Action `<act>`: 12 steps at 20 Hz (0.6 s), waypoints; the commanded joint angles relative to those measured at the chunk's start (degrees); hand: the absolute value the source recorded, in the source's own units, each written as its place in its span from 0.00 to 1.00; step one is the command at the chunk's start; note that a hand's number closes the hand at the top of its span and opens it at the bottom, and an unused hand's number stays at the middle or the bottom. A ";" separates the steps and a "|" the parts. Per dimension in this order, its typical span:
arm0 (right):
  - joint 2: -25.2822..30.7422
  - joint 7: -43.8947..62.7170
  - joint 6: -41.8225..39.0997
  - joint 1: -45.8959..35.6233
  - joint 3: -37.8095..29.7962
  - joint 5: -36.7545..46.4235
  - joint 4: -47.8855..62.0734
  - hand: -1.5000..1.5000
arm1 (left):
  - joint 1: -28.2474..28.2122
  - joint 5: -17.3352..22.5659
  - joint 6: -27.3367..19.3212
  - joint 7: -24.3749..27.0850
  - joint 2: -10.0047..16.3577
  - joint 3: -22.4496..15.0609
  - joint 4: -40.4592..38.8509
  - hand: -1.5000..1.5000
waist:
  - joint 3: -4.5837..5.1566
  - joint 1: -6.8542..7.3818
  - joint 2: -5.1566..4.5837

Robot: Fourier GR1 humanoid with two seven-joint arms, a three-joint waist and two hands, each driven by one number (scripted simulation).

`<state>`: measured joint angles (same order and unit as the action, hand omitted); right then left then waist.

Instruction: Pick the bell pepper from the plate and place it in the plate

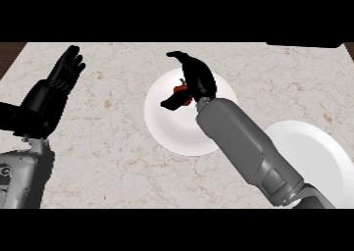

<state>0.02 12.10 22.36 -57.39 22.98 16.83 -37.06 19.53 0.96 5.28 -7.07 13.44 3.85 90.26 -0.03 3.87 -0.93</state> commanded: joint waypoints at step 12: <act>3.08 -17.44 1.93 0.27 -14.46 -19.11 0.59 0.00 | -2.63 0.29 0.10 -0.54 0.86 2.13 2.46 0.50 | 0.01 -3.07 0.70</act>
<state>0.99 -2.21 27.12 -57.58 13.06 0.63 -36.83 17.82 1.74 5.75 -7.68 14.48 5.90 91.85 -0.03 1.77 -0.43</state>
